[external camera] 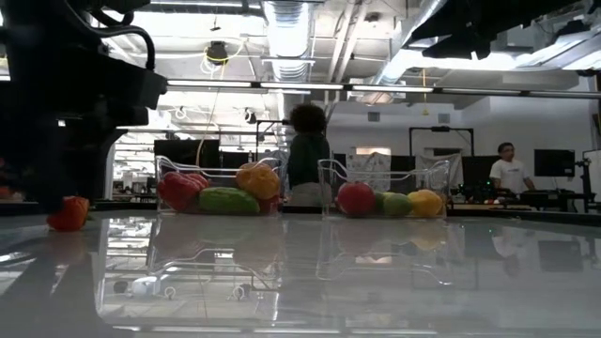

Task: Sort produce into baskets
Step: Put the pepper in the container

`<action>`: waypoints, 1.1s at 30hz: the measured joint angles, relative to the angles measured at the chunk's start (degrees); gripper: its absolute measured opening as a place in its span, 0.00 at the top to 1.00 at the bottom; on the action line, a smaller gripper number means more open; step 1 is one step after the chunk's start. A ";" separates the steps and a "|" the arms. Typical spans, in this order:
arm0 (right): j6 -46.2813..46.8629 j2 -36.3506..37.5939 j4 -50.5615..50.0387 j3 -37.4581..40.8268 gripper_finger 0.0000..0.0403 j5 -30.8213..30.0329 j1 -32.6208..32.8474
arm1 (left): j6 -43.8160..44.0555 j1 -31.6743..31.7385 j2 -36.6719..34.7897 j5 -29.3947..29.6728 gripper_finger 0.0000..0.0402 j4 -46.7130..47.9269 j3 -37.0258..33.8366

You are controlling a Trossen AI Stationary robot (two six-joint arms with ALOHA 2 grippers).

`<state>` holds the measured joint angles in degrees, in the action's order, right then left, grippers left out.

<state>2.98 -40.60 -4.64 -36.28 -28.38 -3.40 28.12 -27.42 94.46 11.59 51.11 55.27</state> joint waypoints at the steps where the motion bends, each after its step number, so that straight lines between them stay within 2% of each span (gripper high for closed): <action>1: 0.00 0.00 0.00 -0.02 0.03 0.00 0.00 | 0.02 0.02 0.02 0.34 0.59 0.00 0.00; 6: -0.04 0.00 0.00 -0.04 0.03 0.00 0.00 | 0.02 0.02 0.02 0.84 0.66 0.07 0.00; 17: -0.17 0.00 0.00 -0.04 0.03 -0.02 0.00 | 0.00 0.02 0.02 0.29 0.73 0.28 0.02; 25: -0.44 0.00 0.42 -0.04 0.03 -0.04 0.00 | 0.00 2.24 -0.99 0.38 0.80 0.45 0.02; 33: -0.63 0.00 0.41 -0.04 0.03 -0.04 0.00 | -1.47 3.84 -3.30 2.27 0.83 0.33 0.35</action>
<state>2.35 -40.60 -4.23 -36.32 -28.42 -3.40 26.65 -23.58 91.16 13.86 51.45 55.62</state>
